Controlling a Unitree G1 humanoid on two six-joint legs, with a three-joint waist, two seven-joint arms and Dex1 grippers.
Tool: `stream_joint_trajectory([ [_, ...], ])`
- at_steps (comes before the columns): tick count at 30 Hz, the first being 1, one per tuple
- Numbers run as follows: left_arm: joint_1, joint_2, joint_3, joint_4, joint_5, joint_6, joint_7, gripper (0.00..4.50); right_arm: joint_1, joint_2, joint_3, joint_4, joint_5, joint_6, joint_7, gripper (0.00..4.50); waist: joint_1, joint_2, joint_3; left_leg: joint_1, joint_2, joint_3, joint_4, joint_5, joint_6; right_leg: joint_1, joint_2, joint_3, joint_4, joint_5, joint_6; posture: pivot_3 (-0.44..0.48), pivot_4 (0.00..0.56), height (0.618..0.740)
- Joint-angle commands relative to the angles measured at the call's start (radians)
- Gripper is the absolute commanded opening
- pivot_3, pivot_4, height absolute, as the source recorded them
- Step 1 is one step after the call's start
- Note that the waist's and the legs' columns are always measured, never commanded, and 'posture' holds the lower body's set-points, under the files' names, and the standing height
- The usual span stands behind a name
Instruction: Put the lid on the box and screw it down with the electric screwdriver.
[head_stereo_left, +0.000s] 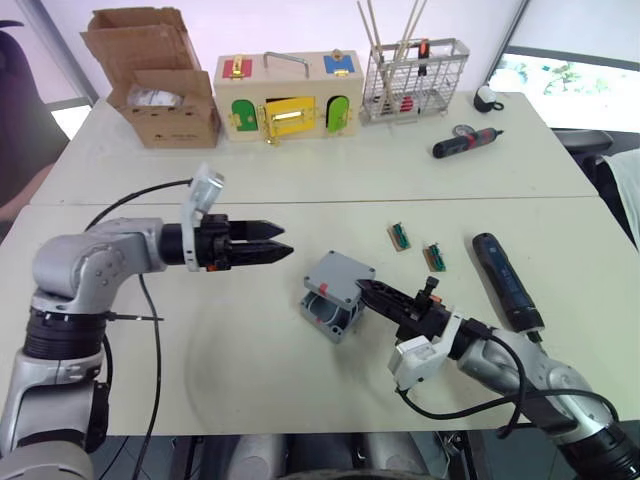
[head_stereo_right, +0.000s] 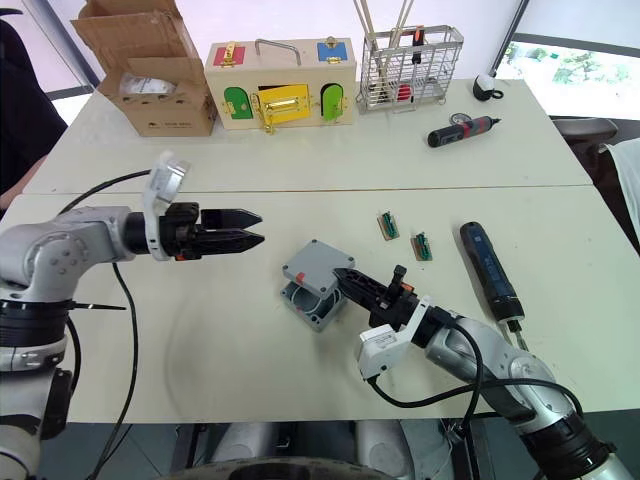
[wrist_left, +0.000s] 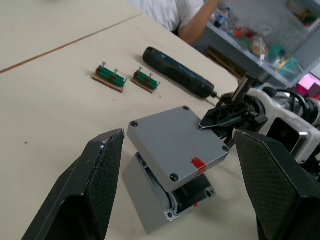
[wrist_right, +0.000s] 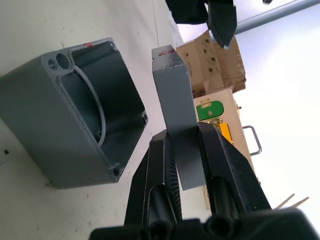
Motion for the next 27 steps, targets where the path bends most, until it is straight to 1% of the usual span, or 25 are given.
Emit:
stream_joint_trajectory([
  [1,-0.01,-0.039,-0.05,-0.028,0.055,-0.077,0.002,3.55,0.017,0.015,-0.033,-0.038,-0.018,-0.006,-0.011,0.11,0.0,0.0,0.0,0.0,0.0,0.0,0.0,0.0,0.0,0.0,0.0,0.0,0.0,0.0,0.0,0.0,0.15,0.74],
  [8,-0.037,-0.115,-0.141,0.01,0.147,-0.181,-0.023,3.55,0.062,0.043,-0.04,-0.081,-0.055,0.001,-0.004,0.11,-0.001,0.0,0.0,0.0,0.0,0.0,0.0,0.0,0.0,0.0,0.0,0.0,0.0,0.0,0.0,0.0,0.15,0.74],
  [13,-0.063,-0.158,-0.181,0.065,0.212,-0.254,-0.038,3.55,0.081,0.076,-0.039,-0.099,-0.092,0.02,-0.007,0.11,0.0,0.0,0.0,0.001,0.0,0.0,0.0,0.0,0.0,0.001,0.0,0.0,0.0,0.0,0.0,0.0,0.15,0.74],
  [18,-0.085,-0.165,-0.224,0.107,0.256,-0.302,-0.101,3.55,0.111,0.098,-0.04,-0.106,-0.138,0.035,-0.015,0.11,0.0,0.0,0.0,0.001,0.0,0.0,0.0,0.0,0.0,0.001,0.0,-0.001,0.0,0.0,0.0,0.0,0.15,0.74],
  [27,-0.094,-0.159,-0.251,0.139,0.298,-0.322,-0.171,3.55,0.163,0.143,-0.025,-0.122,-0.211,0.054,-0.04,0.11,-0.001,0.0,0.0,0.001,0.0,0.0,0.0,0.0,0.0,0.001,0.0,-0.001,0.0,0.0,0.0,0.0,0.15,0.74],
])
